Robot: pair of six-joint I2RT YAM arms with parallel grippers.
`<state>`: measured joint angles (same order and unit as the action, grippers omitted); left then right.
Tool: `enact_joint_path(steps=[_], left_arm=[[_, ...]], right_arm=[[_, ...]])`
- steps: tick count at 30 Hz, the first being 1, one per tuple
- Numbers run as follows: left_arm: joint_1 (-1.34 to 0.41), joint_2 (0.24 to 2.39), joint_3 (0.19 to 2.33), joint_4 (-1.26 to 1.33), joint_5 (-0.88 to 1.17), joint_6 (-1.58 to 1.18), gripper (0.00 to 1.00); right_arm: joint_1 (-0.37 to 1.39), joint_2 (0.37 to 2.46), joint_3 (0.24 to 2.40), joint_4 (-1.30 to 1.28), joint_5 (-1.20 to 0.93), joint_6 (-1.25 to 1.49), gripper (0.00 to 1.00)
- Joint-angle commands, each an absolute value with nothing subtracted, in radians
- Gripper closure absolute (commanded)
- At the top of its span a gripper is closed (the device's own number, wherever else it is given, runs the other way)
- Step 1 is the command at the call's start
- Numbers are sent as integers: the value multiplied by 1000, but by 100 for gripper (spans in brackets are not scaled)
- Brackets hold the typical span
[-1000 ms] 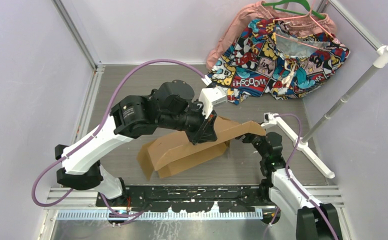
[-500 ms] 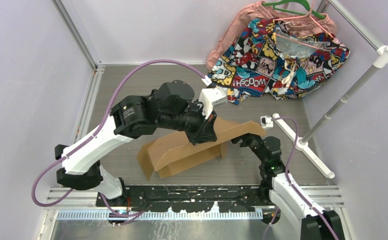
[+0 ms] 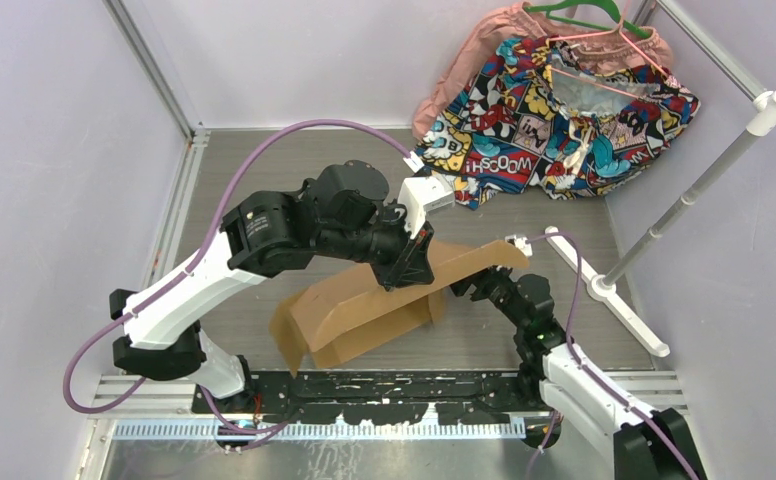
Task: Fold the paper box
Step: Fold the paper box at the center of the board.
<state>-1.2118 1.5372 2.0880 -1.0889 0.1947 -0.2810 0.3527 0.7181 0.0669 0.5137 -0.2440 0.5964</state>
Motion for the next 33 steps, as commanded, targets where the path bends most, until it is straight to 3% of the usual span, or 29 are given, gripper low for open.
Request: enact_joint_path(steps=[1, 14, 33], left_arm=[[-1219, 1498, 2087, -1035, 209, -268, 92], [-1218, 1479, 2054, -1016, 216, -275, 92], [-1217, 1470, 2047, -1014, 249, -272, 92]], right_arm=[[372, 663, 78, 530, -229, 571, 31], [388, 525, 58, 448, -254, 596, 32], [482, 816, 101, 643, -247, 522, 27]])
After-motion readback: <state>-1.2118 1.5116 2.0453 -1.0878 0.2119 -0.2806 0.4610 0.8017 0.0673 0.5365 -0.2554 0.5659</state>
